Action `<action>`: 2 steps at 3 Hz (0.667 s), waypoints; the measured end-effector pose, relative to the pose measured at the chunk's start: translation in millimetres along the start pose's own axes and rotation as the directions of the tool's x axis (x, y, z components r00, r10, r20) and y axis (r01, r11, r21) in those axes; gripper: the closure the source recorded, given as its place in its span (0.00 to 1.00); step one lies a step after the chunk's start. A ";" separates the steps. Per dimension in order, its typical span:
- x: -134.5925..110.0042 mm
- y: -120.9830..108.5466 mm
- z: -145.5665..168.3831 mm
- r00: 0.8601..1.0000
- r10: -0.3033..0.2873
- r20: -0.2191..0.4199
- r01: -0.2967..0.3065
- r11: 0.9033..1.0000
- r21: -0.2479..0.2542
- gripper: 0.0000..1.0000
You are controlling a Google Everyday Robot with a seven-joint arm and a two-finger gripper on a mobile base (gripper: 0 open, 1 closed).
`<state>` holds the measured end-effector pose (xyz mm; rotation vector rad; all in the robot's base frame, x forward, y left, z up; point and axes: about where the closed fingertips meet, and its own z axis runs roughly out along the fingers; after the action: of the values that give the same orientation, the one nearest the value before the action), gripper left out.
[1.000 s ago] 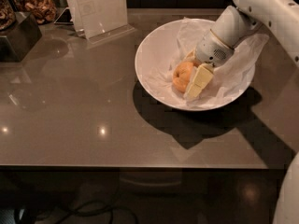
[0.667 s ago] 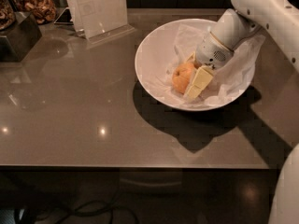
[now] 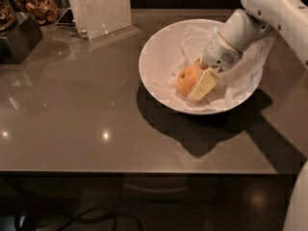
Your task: Pick orange from white bowl
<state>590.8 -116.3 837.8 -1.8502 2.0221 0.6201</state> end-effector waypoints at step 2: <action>-14.8 7.4 -38.1 0.993 -0.048 0.111 0.033 0.991 0.130 1.00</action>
Offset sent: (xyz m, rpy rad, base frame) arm -0.0124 -0.0159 0.0787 0.2067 -0.2344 -0.0548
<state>586.8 -123.2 878.5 -1.7373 1.9004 0.5577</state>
